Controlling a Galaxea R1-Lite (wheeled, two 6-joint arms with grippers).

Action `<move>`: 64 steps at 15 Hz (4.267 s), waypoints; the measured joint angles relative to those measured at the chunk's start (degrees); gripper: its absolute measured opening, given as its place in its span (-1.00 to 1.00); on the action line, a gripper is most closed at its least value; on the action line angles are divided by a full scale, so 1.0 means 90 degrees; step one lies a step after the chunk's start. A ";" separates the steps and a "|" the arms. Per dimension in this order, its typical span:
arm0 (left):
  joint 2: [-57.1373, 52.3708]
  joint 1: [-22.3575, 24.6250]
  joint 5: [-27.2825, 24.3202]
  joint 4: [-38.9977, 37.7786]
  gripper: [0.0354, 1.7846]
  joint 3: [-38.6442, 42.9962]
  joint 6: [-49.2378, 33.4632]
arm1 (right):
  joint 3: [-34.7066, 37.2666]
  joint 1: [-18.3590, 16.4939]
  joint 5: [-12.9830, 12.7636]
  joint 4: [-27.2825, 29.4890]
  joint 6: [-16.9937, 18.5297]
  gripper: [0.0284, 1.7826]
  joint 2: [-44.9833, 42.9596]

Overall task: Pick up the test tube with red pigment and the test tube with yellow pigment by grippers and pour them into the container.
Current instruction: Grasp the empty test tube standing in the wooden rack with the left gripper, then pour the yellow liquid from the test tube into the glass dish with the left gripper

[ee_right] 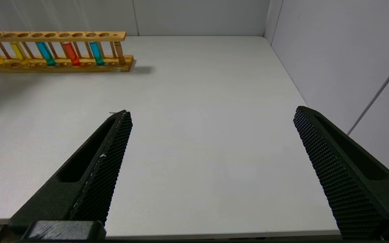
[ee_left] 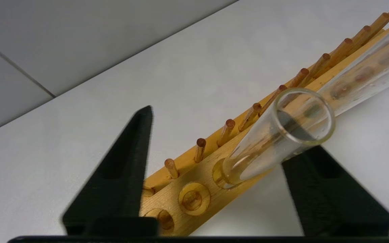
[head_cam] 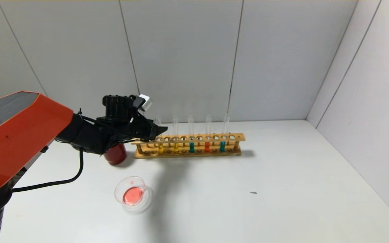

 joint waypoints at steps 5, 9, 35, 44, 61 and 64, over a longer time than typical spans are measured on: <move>-0.0031 -0.0091 -0.0009 0.0011 -0.65 -0.0030 0.0003 | 0.0000 0.0000 0.0000 0.0000 0.0000 0.96 0.0000; -0.0165 -0.0134 0.0008 0.0058 -0.65 -0.0033 0.0012 | 0.0000 -0.0003 0.0003 0.0000 0.0000 0.96 0.0000; -0.3393 0.0414 0.0508 0.1583 -0.65 0.2545 0.7583 | 0.0000 -0.0003 0.0000 0.0000 0.0000 0.96 0.0000; -0.3179 0.0456 0.0554 0.0116 -0.65 0.4053 0.9708 | 0.0000 0.0000 0.0000 0.0000 0.0000 0.96 0.0000; -0.2683 0.0752 0.1359 0.0150 -0.65 0.3999 1.1917 | 0.0000 -0.0003 0.0003 0.0000 0.0003 0.96 0.0000; -0.2579 0.0750 0.1383 0.0154 -0.65 0.3893 1.2281 | 0.0000 0.0000 0.0000 0.0000 0.0000 0.96 0.0000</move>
